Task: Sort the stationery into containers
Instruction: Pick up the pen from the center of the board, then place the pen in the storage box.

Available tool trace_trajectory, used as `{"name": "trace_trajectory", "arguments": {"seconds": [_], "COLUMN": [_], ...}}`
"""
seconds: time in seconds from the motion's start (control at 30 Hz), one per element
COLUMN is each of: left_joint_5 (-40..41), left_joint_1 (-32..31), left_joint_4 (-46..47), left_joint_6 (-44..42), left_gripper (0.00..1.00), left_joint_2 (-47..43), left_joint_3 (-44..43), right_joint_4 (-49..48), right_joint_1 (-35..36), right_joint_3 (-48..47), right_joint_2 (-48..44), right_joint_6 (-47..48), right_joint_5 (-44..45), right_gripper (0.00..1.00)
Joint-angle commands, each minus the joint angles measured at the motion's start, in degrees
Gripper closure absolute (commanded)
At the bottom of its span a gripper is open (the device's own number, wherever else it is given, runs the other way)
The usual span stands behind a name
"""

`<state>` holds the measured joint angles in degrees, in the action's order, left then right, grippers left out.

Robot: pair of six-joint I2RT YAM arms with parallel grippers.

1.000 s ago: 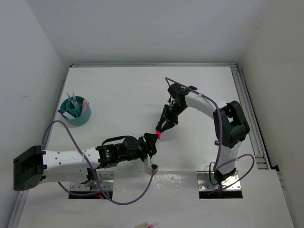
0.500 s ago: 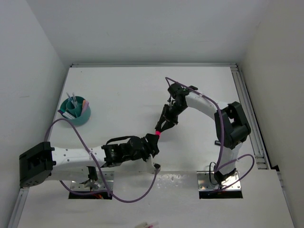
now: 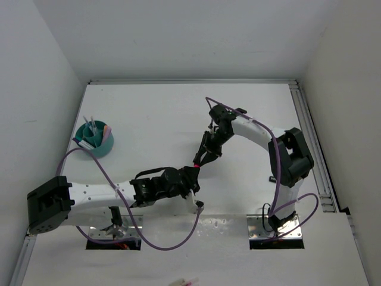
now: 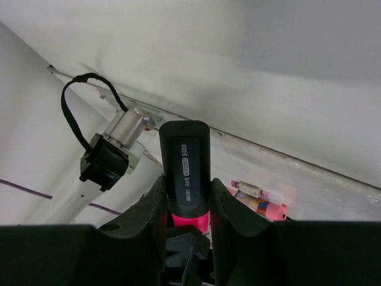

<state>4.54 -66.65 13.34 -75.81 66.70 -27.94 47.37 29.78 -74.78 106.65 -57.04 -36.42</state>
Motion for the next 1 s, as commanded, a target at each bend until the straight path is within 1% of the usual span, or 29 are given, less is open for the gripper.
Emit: {"name": "trace_trajectory", "arguments": {"seconds": [0.0, 0.07, 0.1, 0.13, 0.2, 0.23, 0.27, 0.3, 0.37, 0.4, 0.43, 0.47, 0.5, 0.53, 0.57, 0.6, 0.63, 0.67, 0.7, 0.77, 0.8, 0.87, 0.9, 0.97], "left_joint_5": [0.8, 1.4, 1.6, 2.0, 3.2, 4.2, 5.8, 5.8, 8.5, 9.3, 11.2, 11.5, 11.3, 10.0, 9.4, 8.7, 6.7, 5.4, 2.1, -0.9, -3.7, -6.1, -8.3, -10.1], "left_joint_1": [1.0, 1.3, 1.2, 1.2, 1.3, 1.3, 1.6, 1.6, 3.2, 4.0, 6.4, 8.4, 10.6, 16.0, 19.0, 21.9, 28.4, 32.0, 38.8, 44.7, 49.6, 53.8, 57.3, 60.7], "left_joint_4": [1.4, 1.3, 1.1, 0.7, -0.8, -3.8, -7.7, -7.7, -15.8, -20.8, -23.4, -26.0, -27.9, -31.6, -33.5, -37.2, -39.1, -40.7, -42.7, -43.6, -44.2, -45.1, -46.7, -48.2], "left_joint_6": [1.0, 1.6, 2.5, 3.2, 6.4, 8.4, 13.2, 15.8, 22.2, 29.2, 33.0, 39.4, 42.2, 44.9, 47.0, 50.9, 52.6, 55.5, 56.6, 58.6, 58.7, 59.0, 59.0, 58.7], "left_gripper": [0.85, 0.89, 0.95, 0.98, 1.0, 1.0, 1.0, 1.0, 1.0, 1.0, 1.0, 1.0, 1.0, 1.0, 1.0, 1.0, 1.0, 1.0, 1.0, 1.0, 1.0, 1.0, 1.0, 1.0], "left_joint_2": [0.2, 0.0, -0.2, -0.3, -0.9, -1.2, -1.4, -1.4, -0.9, 0.1, 0.9, 2.3, 2.9, 3.4, 4.1, 5.9, 7.0, 9.0, 9.9, 11.6, 12.0, 14.1, 15.0, 17.6], "left_joint_3": [-2.1, -2.3, -2.6, -2.9, -5.2, -6.7, -10.5, -12.8, -18.2, -23.8, -27.0, -29.8, -32.7, -37.4, -39.8, -42.3, -47.1, -49.1, -50.8, -53.7, -54.5, -57.3, -58.6, -61.4], "right_joint_4": [-0.5, -1.1, -1.1, -1.2, -1.4, -1.1, -0.4, 0.0, 1.7, 2.3, 3.2, 3.4, 3.5, 3.3, 3.1, 2.9, 2.2, 1.8, 1.6, 0.3, -0.1, -0.4, -0.5, -0.7], "right_joint_1": [1.0, 1.1, 1.1, 1.0, 0.0, -1.3, -2.4, -3.6, -8.3, -10.0, -13.8, -15.9, -17.7, -21.3, -23.2, -24.6, -27.4, -28.5, -29.5, -31.7, -32.2, -32.3, -32.4, -32.3], "right_joint_3": [-0.4, -0.3, -0.4, -0.6, -2.2, -4.2, -6.5, -6.5, -10.8, -12.5, -14.9, -15.8, -16.4, -16.4, -16.2, -15.6, -13.9, -13.0, -11.1, -9.2, -7.9, -7.4, -7.1, -7.0], "right_joint_2": [-2.5, -2.5, -2.3, -2.2, -1.7, -1.4, -1.2, -1.3, -1.3, -1.3, -1.3, -1.4, -1.5, -2.1, -2.6, -2.9, -3.7, -4.1, -4.3, -5.5, -5.7, -6.0, -6.0, -5.9], "right_joint_6": [-0.9, -0.6, -0.5, 0.3, 2.2, 4.5, 7.3, 7.4, 12.0, 14.6, 15.5, 16.0, 16.2, 16.3, 16.3, 16.1, 16.1, 16.1, 15.8, 15.7, 15.8, 16.0, 16.3, 16.1], "right_joint_5": [-1.4, -2.1, -2.3, -2.5, -3.0, -2.8, -1.8, -1.3, 0.3, 1.2, 1.4, 1.3, 1.1, 0.0, -0.6, -1.1, -2.9, -3.8, -4.7, -6.4, -6.8, -7.5, -7.6, -8.2], "right_gripper": [1.0, 1.0, 0.92, 0.66, 0.43, 0.29, 0.26, 0.24, 0.21, 0.2, 0.2, 0.2, 0.2, 0.2, 0.2, 0.2, 0.2, 0.2, 0.2, 0.2, 0.2, 0.2, 0.21, 0.21]}}
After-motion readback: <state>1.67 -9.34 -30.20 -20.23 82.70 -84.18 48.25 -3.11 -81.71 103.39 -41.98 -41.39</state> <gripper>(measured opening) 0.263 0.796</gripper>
